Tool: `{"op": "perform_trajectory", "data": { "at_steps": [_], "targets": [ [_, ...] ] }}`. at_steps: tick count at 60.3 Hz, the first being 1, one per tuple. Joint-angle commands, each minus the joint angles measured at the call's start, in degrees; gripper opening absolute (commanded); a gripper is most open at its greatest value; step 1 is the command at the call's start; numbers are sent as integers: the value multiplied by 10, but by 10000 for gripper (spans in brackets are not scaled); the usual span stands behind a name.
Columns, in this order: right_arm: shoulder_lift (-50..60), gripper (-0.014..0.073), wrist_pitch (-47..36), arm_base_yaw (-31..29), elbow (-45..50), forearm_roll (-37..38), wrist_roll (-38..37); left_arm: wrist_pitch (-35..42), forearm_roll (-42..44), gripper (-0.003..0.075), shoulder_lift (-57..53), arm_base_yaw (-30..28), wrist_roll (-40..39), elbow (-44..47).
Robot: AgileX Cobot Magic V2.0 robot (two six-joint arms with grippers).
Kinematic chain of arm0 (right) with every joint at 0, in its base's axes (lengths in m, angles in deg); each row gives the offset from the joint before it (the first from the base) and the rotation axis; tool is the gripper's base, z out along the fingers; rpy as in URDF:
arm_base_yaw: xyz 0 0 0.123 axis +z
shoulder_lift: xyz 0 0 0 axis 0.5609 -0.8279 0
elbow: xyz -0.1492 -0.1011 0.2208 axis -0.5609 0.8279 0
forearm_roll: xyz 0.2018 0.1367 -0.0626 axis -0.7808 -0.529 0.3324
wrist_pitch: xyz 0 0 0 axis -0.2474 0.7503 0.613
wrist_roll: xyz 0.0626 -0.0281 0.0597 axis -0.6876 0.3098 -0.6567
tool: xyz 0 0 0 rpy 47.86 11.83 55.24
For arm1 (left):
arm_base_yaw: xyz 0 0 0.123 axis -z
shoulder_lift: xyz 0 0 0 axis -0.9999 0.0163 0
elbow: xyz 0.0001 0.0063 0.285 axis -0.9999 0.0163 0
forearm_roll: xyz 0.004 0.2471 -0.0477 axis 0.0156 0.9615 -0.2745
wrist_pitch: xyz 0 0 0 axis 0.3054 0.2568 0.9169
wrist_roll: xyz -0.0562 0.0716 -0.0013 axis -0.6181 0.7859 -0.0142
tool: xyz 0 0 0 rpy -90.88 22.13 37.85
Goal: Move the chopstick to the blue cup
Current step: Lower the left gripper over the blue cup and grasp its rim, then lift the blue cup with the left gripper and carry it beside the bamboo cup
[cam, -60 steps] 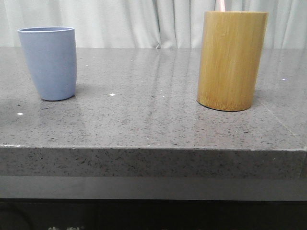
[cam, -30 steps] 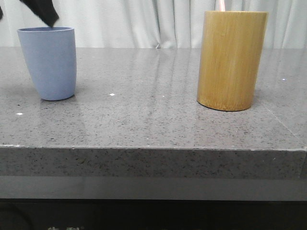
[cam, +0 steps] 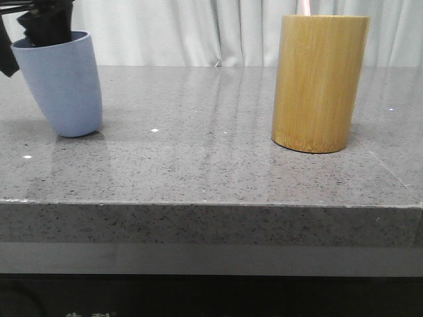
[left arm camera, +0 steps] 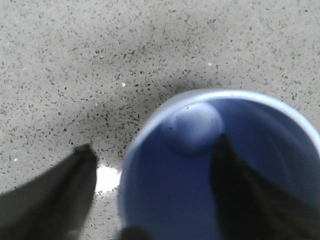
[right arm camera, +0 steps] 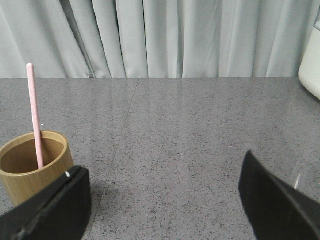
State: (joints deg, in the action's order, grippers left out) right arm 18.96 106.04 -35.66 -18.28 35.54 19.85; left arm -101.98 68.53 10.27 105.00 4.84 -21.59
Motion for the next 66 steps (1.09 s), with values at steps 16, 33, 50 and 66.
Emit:
{"op": "perform_trajectory", "data": {
  "at_steps": [16,33,50,66],
  "targets": [
    [-8,615,-46,3,-19,4,0,14,0,-19,-18,10,2,-29],
    [-8,615,-46,3,-19,4,0,-63,-2,-19,-6,109,2,-128],
    [-8,615,-46,3,-19,4,0,-121,-2,-18,81,214,2,-254],
    [-8,615,-46,3,-19,4,0,-121,-2,44,119,224,2,-286]
  ]
}}
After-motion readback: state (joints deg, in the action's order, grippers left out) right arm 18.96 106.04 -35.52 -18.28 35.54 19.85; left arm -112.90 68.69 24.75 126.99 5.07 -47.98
